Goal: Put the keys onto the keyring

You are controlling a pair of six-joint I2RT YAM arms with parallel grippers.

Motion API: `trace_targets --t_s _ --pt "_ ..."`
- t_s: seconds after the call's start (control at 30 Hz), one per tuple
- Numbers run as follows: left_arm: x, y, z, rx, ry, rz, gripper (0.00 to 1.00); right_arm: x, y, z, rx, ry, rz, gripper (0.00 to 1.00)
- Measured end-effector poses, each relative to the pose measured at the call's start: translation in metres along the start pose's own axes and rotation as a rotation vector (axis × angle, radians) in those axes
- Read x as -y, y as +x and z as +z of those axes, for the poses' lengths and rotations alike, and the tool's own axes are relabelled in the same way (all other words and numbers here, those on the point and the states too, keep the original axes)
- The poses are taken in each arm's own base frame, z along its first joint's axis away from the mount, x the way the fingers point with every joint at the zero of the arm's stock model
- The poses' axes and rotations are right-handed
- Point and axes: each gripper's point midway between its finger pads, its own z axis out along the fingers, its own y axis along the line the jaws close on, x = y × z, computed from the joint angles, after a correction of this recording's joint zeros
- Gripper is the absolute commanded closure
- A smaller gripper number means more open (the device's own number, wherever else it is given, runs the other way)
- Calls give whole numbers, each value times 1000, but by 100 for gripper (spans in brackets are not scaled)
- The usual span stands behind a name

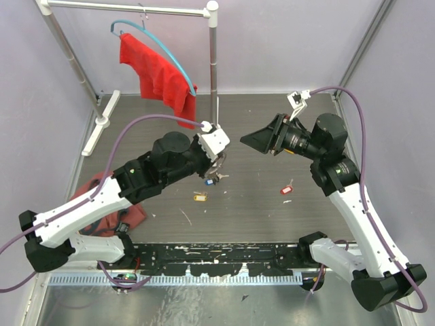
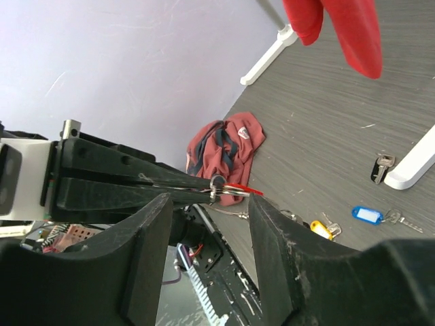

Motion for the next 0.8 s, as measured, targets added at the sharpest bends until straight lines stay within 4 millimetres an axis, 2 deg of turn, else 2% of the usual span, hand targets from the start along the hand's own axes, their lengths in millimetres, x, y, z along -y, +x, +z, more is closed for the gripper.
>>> trace_targets --t_s 0.13,0.27,0.5,0.63,0.8 --pt "6 2 9 -13 23 2 100 -4 4 -1 -21 -19 11 49" --pt "7 -8 13 7 36 -1 100 -5 8 -2 -44 -29 19 49" --pt "12 -26 18 52 66 -8 100 9 22 1 -104 8 60 50" --pt "16 -33 24 65 89 -9 100 11 27 0 -121 16 68 53" --pt "24 -28 34 48 118 -5 100 11 28 0 -127 14 68 60"
